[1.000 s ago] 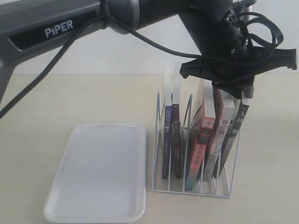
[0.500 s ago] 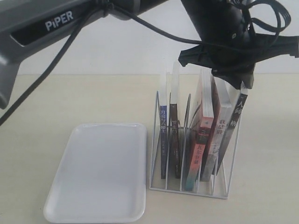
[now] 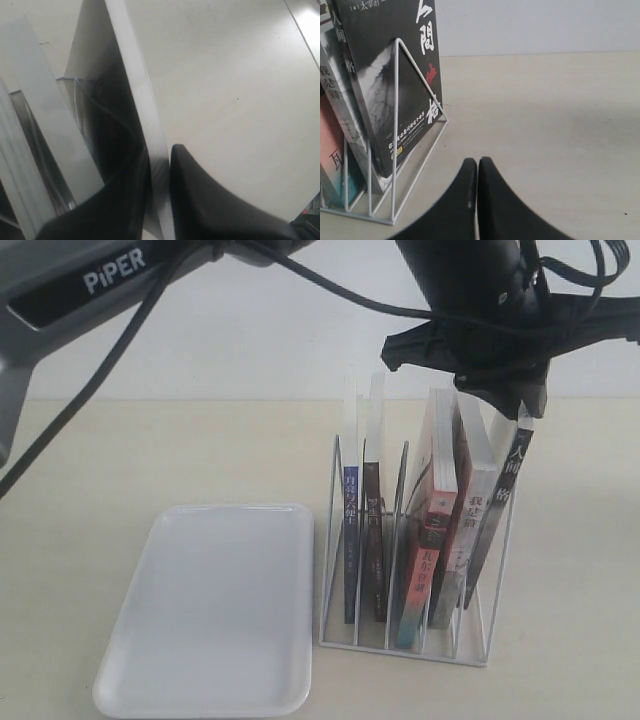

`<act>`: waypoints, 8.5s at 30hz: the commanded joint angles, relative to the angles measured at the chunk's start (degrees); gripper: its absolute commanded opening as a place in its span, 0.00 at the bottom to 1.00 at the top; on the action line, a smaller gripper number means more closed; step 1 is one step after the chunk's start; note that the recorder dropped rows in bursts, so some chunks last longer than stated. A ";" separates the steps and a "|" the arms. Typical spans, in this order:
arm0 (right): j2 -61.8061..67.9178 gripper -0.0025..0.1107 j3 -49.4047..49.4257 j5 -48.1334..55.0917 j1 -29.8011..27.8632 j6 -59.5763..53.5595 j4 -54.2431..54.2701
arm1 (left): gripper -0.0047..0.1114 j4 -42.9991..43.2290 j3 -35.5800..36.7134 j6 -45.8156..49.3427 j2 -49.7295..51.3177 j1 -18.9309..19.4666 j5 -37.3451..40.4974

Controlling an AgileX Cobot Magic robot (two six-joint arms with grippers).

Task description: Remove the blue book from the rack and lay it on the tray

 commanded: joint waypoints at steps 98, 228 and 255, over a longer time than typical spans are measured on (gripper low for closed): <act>-0.24 0.02 -0.04 -0.55 -0.15 0.04 -0.21 | 0.33 8.38 5.29 3.52 -16.31 -4.13 1.23; -0.24 0.02 -0.04 -0.55 -0.15 0.04 -0.21 | 0.53 19.66 36.93 -5.25 -18.49 5.71 -11.41; -0.24 0.02 -0.04 -0.55 -0.15 0.04 -0.21 | 0.46 18.68 36.52 -3.54 -16.52 5.71 -9.77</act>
